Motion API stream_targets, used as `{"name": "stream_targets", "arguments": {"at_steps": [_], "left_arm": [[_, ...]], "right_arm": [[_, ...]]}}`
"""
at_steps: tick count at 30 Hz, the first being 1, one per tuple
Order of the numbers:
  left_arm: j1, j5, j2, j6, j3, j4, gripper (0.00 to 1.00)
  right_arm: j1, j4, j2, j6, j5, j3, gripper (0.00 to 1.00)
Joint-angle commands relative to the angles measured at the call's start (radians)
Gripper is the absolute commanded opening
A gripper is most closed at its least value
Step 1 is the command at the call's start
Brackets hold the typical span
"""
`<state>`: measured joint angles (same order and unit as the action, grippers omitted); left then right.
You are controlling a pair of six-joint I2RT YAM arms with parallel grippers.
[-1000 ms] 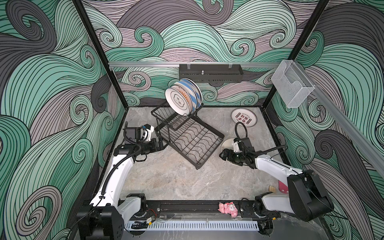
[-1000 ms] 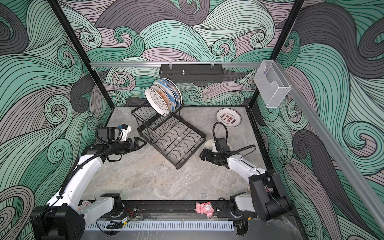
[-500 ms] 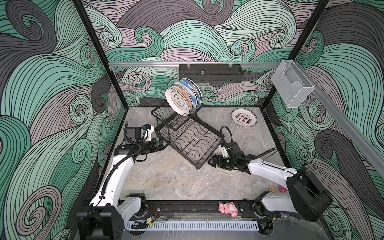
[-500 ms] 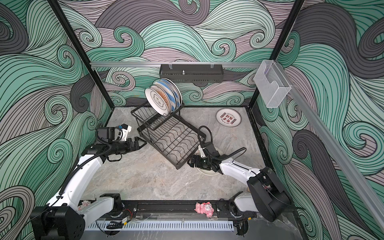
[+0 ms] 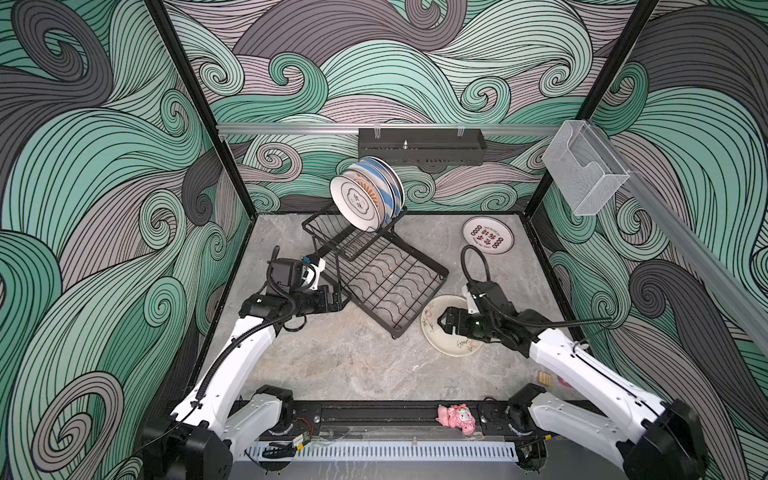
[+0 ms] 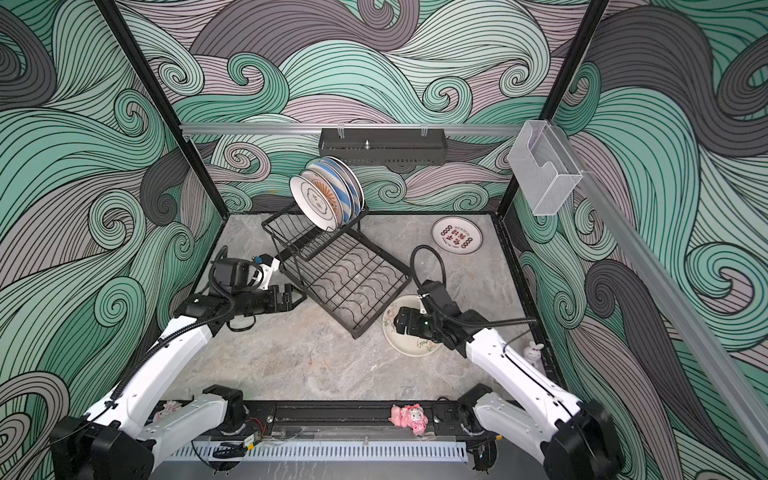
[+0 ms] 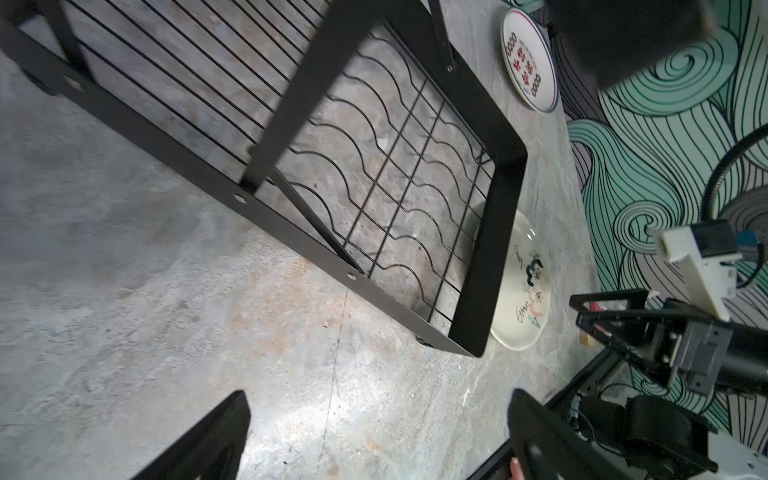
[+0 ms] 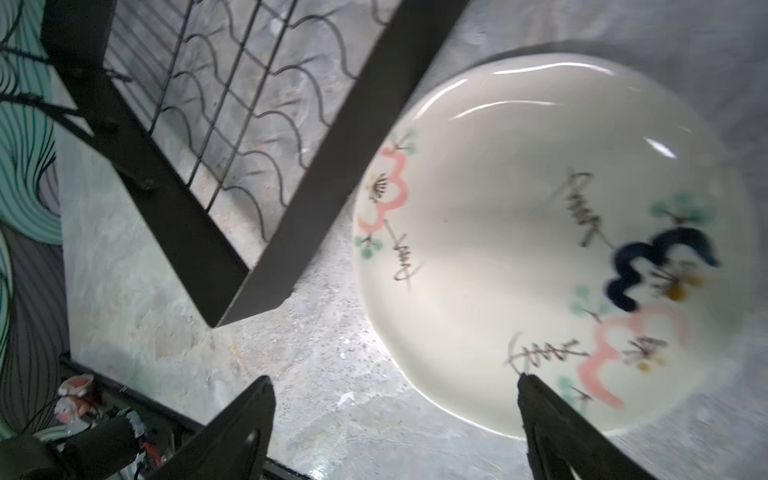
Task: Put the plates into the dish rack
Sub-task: 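Grasp the cream plate's edge with the right gripper while the left gripper shifts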
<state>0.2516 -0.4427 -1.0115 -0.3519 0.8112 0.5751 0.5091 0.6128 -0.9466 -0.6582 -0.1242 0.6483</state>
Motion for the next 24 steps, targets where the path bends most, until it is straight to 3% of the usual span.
{"name": "stream_targets", "arguments": {"at_steps": [1,6,13,24], "left_arm": [[0.096,0.062,0.003,-0.086,-0.028,-0.077,0.99],[0.189,0.065,-0.039,-0.112,-0.027,-0.110,0.98],[0.288,0.055,-0.115,-0.109,-0.046,-0.184,0.99],[0.343,0.059,-0.187,-0.135,-0.067,-0.253,0.99]], "right_arm": [[-0.065,0.163,0.109,-0.051,0.052,-0.094,0.91],[-0.137,0.170,0.262,-0.118,0.037,-0.199,0.91],[-0.228,0.131,0.351,-0.126,0.010,-0.274,0.90],[-0.375,-0.126,0.255,-0.089,-0.185,-0.366,0.66]]}}
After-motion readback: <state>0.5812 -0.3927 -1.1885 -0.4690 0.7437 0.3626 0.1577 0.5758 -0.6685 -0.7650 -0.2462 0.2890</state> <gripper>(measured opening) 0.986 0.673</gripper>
